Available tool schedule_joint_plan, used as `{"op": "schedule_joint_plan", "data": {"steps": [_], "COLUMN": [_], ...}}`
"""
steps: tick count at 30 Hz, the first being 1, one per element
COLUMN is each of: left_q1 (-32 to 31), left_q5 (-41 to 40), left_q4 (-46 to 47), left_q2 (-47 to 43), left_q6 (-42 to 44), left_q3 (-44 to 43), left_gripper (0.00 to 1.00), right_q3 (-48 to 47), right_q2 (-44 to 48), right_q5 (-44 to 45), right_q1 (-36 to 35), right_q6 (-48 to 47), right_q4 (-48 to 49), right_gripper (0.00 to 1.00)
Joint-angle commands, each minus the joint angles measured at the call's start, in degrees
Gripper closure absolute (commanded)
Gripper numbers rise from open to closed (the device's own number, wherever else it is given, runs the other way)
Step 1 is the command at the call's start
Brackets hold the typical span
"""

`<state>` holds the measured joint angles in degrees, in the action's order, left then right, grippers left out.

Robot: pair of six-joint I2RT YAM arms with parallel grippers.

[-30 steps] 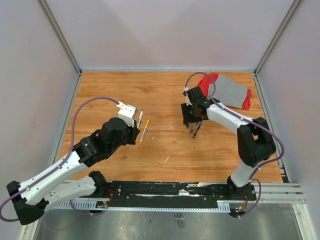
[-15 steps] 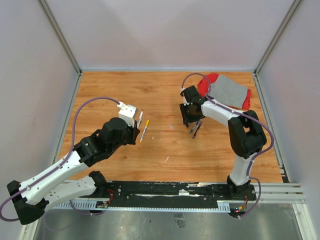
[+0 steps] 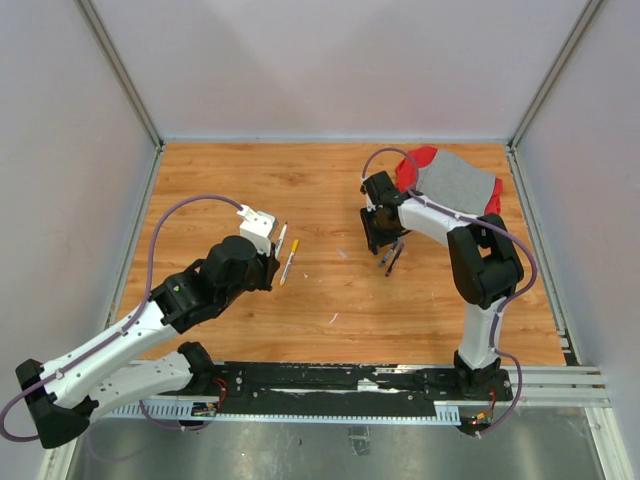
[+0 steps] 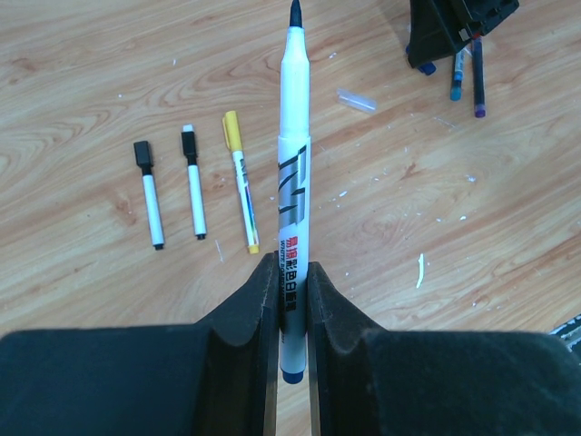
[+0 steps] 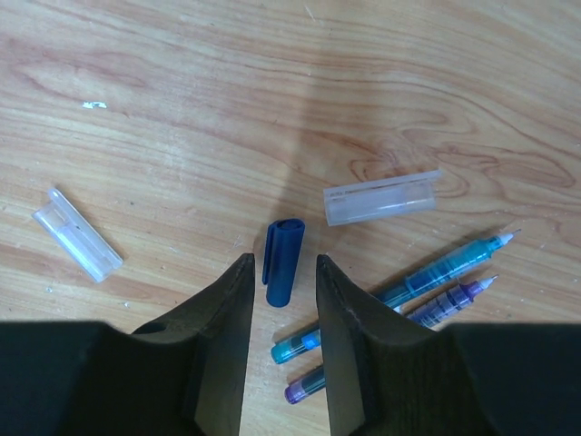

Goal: Insert the pens into the pen caps
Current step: Pick up the pen cap from the center of the board.

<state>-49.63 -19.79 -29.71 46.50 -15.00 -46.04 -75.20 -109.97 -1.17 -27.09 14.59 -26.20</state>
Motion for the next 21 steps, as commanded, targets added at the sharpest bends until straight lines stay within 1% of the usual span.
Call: {"op": "schedule_joint_plan", "data": {"steps": [1, 13, 18, 21], "left_q1": [0.15, 0.15, 0.17, 0.15], "left_q5": [0.19, 0.63, 0.76, 0.80], "left_q4": [1.44, 1.68, 1.74, 1.80], "left_q2": [0.02, 0.18, 0.17, 0.26], "left_q6": [1.12, 1.38, 1.47, 1.47], "left_q3": [0.34, 0.36, 0.43, 0.43], "left_gripper": [1.00, 1.00, 0.99, 0.99], "right_q3": [-2.44, -3.45, -4.13, -4.60], "right_q2": [-1.65, -3.30, -5.11, -5.22], "right_q5": [1.25, 2.14, 1.88, 1.97], "right_q1": [0.81, 0.68, 0.11, -0.92], "right_q6": [-0.91, -1.37, -1.87, -2.27], "right_q4": [-1.77, -3.17, -4.13, -4.70], "right_gripper": [0.67, 0.74, 0.80, 0.86]}}
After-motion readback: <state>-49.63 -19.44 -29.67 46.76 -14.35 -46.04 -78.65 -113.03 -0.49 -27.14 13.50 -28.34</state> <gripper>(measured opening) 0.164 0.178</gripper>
